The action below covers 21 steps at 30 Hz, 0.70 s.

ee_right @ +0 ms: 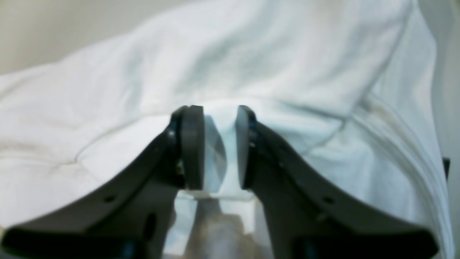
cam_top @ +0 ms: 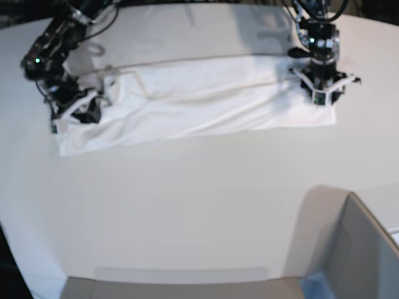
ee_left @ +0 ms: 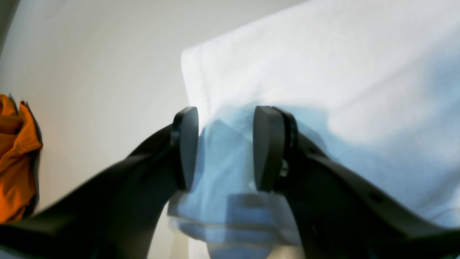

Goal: Layout the t-shirt on the table in an organized manner, then fold the t-shirt properly
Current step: 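Pull the shirt end with the right gripper away from the left gripper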

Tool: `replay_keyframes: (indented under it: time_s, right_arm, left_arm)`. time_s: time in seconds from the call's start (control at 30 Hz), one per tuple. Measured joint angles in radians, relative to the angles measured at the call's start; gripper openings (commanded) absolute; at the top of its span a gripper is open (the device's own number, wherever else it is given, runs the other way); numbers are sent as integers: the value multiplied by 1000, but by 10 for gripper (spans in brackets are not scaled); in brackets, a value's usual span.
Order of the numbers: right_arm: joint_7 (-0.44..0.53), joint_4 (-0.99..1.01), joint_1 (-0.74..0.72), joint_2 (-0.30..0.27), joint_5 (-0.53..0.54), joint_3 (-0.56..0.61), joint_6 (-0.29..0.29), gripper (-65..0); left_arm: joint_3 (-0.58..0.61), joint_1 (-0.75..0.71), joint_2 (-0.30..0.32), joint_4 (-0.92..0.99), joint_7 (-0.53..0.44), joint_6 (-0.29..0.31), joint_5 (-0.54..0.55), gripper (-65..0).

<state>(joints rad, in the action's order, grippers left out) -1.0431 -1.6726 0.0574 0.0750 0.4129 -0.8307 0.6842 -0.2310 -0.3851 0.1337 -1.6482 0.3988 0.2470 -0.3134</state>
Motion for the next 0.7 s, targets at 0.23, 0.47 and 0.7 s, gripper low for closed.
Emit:
replay_keyframes:
  time_s: [0.23,0.47,0.7]
  right_arm:
    - [-1,0,4,0,0,37,0,-641]
    - [-2,0,31,0,-1,33,0,-650]
    - [-5,-122,109,0,-6,27,0,-501]
  left_arm:
    - [0,0,0,0,0,0,0,-401]
    - [0,0,0,0,0,0,0,-401]
    - [0,0,0,0,3,1,0,-401]
